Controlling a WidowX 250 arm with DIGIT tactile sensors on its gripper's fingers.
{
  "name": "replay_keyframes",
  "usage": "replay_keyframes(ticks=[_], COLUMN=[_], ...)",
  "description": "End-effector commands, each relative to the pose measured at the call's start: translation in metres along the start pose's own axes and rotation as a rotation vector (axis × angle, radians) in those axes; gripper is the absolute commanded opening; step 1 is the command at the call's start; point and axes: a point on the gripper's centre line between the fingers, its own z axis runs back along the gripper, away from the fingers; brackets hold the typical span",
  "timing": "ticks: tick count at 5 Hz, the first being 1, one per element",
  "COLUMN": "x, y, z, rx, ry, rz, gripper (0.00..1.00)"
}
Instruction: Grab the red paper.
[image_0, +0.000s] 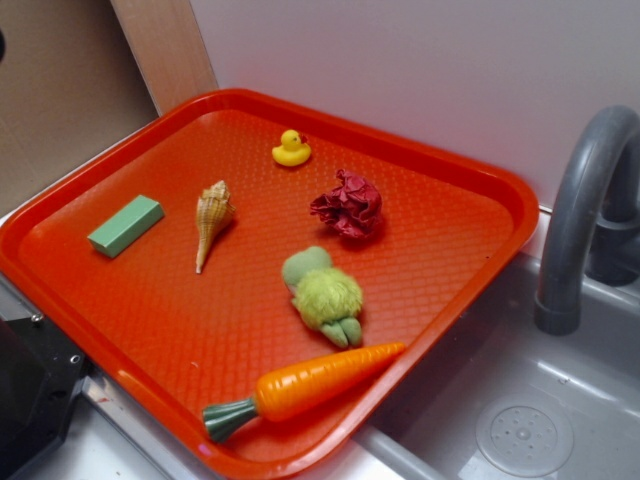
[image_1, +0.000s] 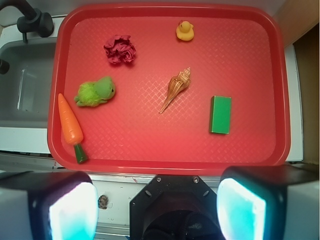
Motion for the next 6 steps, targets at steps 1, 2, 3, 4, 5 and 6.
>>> replay_keyframes(ticks=[1, 2, 3, 4, 5, 6], x=[0.000, 0.030, 0.071, 0.105, 0.133, 0.149], y=[0.000, -0.020, -0.040, -0.051, -0.064, -0.075], z=[0.000, -0.004, -0.015, -0.026, -0.058, -0.091], rx=[0.000, -0.025, -0.057, -0.084, -0.093, -0.066], ry=[0.000, -0.022, -0.059, -0.101, -0.113, -0.107], rz=[0.000, 0.075, 0.165, 0.259, 0.320, 0.298], gripper=[1.00, 1.00, 1.00, 1.00, 1.00, 1.00])
